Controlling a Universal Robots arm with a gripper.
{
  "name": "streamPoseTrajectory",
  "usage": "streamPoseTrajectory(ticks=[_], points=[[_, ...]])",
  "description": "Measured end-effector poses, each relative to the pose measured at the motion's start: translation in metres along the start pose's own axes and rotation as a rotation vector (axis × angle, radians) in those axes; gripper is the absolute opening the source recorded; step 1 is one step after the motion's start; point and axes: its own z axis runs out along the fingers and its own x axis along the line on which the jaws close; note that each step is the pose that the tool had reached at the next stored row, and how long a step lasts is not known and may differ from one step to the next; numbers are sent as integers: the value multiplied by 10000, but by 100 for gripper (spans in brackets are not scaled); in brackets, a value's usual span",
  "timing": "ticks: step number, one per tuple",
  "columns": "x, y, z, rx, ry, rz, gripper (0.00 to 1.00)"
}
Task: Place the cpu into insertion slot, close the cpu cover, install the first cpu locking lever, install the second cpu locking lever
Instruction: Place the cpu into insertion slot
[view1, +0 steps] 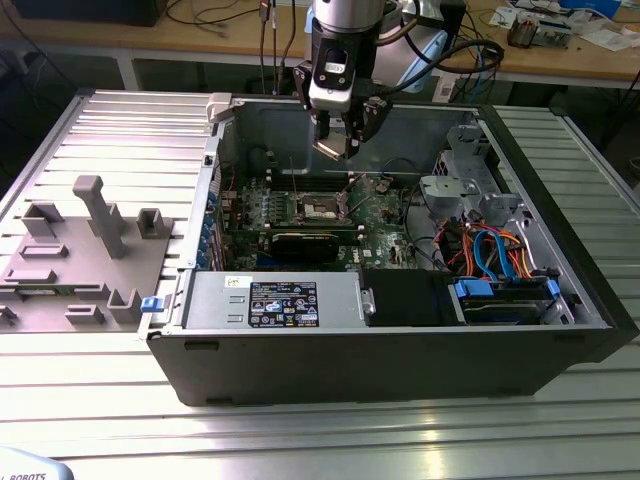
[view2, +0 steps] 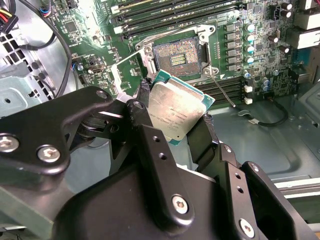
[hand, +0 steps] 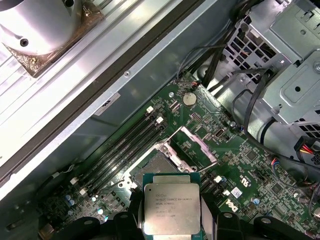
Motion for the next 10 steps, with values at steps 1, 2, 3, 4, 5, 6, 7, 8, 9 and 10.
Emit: streamPoseTrajectory(ticks=[1, 2, 3, 4, 5, 6, 7, 8, 9, 10], points=[[0, 0, 0, 0, 0, 3, 54], [0, 0, 0, 0, 0, 8, 54], [0, 0, 0, -1, -1, 11, 54], [0, 0, 0, 0, -1, 16, 54], [0, 0, 0, -1, -1, 19, 54], [0, 0, 1, 0, -2, 23, 54], [0, 0, 1, 0, -2, 26, 54], [0, 0, 1, 0, -2, 30, 54], [0, 0, 1, -1, -3, 35, 54], [0, 0, 1, -1, -3, 39, 54]])
